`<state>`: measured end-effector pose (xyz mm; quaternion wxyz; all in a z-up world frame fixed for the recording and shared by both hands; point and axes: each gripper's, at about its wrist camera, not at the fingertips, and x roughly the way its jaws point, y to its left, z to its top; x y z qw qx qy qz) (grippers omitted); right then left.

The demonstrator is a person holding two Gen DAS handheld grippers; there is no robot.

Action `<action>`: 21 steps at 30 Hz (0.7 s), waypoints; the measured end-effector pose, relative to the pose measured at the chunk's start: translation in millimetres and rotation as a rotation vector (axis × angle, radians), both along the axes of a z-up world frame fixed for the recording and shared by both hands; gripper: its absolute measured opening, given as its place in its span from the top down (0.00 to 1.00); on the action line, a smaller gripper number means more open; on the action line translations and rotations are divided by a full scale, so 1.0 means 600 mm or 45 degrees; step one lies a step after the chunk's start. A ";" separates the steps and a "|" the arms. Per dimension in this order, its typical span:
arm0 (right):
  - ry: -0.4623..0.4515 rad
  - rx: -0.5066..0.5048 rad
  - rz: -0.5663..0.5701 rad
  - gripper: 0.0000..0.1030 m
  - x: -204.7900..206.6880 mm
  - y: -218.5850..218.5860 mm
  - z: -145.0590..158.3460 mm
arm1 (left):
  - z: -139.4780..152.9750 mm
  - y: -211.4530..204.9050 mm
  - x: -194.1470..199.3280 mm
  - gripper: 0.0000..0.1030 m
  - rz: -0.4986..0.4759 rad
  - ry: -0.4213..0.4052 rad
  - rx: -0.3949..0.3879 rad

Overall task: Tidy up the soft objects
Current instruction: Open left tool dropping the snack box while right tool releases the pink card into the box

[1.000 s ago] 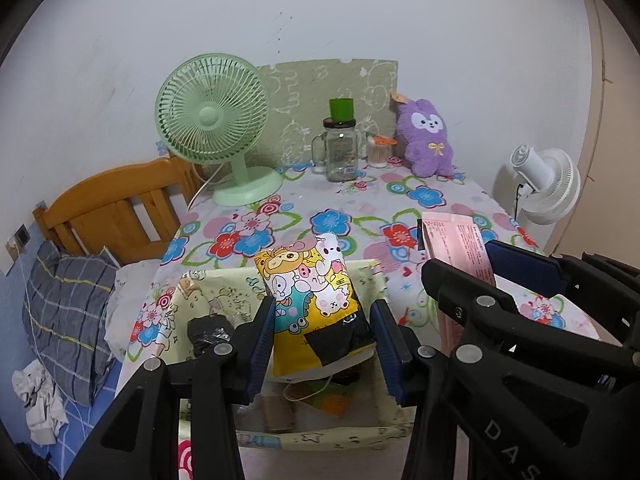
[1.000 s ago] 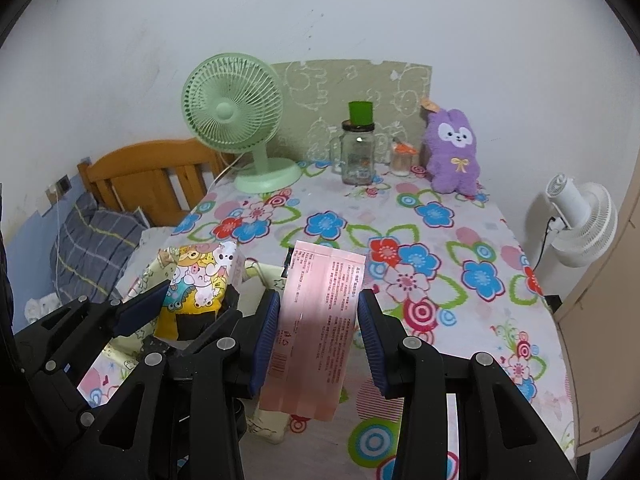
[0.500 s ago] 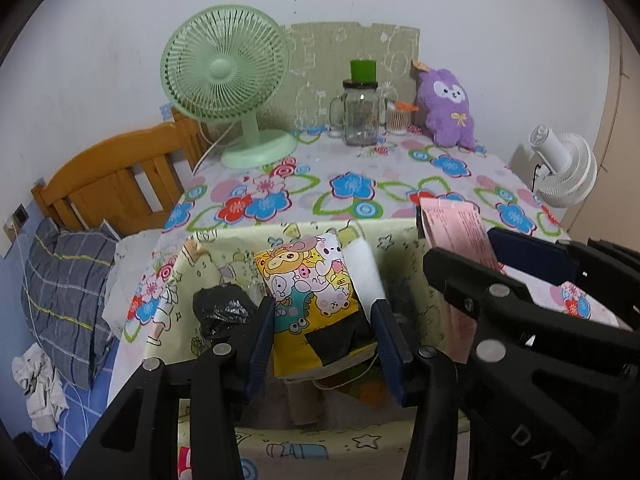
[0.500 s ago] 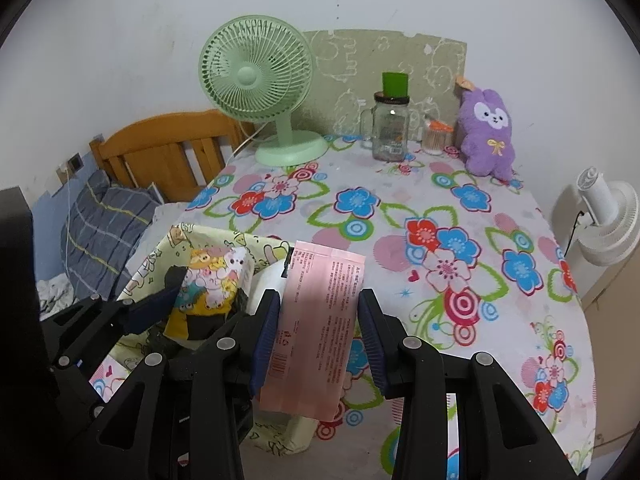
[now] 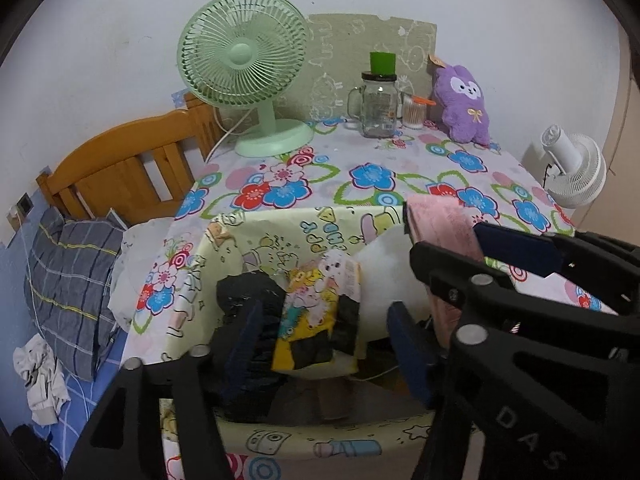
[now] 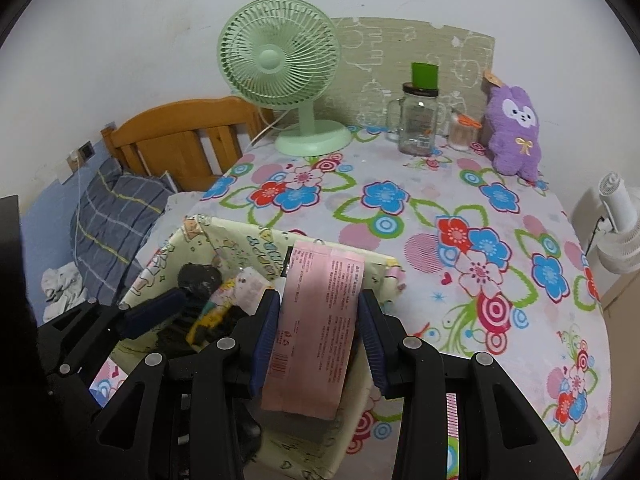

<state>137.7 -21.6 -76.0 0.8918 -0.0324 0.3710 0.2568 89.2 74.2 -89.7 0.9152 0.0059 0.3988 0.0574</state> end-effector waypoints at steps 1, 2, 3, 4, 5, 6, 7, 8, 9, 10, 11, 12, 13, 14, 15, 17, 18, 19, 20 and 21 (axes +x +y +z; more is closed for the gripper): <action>0.002 0.001 0.008 0.58 0.000 0.003 -0.001 | 0.001 0.002 0.000 0.26 0.005 -0.003 0.004; 0.008 0.006 0.017 0.58 0.000 0.006 -0.002 | 0.002 0.004 -0.002 0.23 0.008 -0.008 0.008; 0.013 0.009 0.024 0.58 0.000 0.009 -0.003 | 0.003 0.006 -0.004 0.21 0.013 -0.012 0.013; 0.021 0.010 0.038 0.58 0.000 0.013 -0.004 | 0.003 0.008 -0.005 0.19 0.015 -0.012 0.015; 0.026 0.012 0.048 0.58 0.000 0.015 -0.006 | 0.003 0.010 -0.006 0.19 0.020 -0.012 0.017; 0.033 0.013 0.060 0.58 -0.001 0.019 -0.007 | 0.002 0.013 -0.007 0.19 0.030 -0.011 0.023; 0.037 0.011 0.070 0.58 -0.001 0.023 -0.009 | 0.001 0.015 -0.007 0.18 0.038 -0.009 0.027; 0.037 0.012 0.073 0.58 -0.003 0.024 -0.010 | 0.000 0.016 -0.007 0.17 0.043 -0.006 0.032; 0.041 0.015 0.077 0.58 -0.004 0.026 -0.012 | -0.001 0.018 -0.008 0.16 0.053 -0.002 0.041; 0.045 0.016 0.083 0.57 -0.005 0.028 -0.013 | -0.002 0.019 -0.009 0.14 0.054 -0.002 0.042; 0.050 0.022 0.093 0.57 -0.006 0.029 -0.014 | -0.002 0.020 -0.010 0.14 0.052 -0.003 0.037; 0.057 0.033 0.102 0.56 -0.007 0.029 -0.015 | -0.001 0.021 -0.011 0.13 0.054 -0.003 0.033; 0.067 0.042 0.112 0.55 -0.007 0.030 -0.016 | 0.000 0.021 -0.013 0.13 0.055 -0.005 0.034; 0.072 0.049 0.111 0.48 -0.008 0.029 -0.016 | 0.001 0.020 -0.015 0.12 0.054 -0.008 0.036; 0.071 0.049 0.104 0.44 -0.008 0.028 -0.016 | 0.001 0.019 -0.016 0.12 0.052 -0.011 0.036; 0.067 0.051 0.100 0.42 -0.011 0.025 -0.012 | 0.005 0.015 -0.017 0.11 0.042 -0.020 0.036; 0.065 0.052 0.098 0.41 -0.012 0.023 -0.011 | 0.008 0.011 -0.018 0.11 0.035 -0.028 0.036; 0.057 0.049 0.089 0.41 -0.014 0.020 -0.008 | 0.010 0.008 -0.019 0.10 0.029 -0.034 0.036; 0.052 0.050 0.083 0.41 -0.016 0.017 -0.006 | 0.012 0.006 -0.020 0.10 0.024 -0.039 0.036; 0.047 0.050 0.077 0.41 -0.017 0.014 -0.004 | 0.015 0.003 -0.020 0.10 0.020 -0.044 0.035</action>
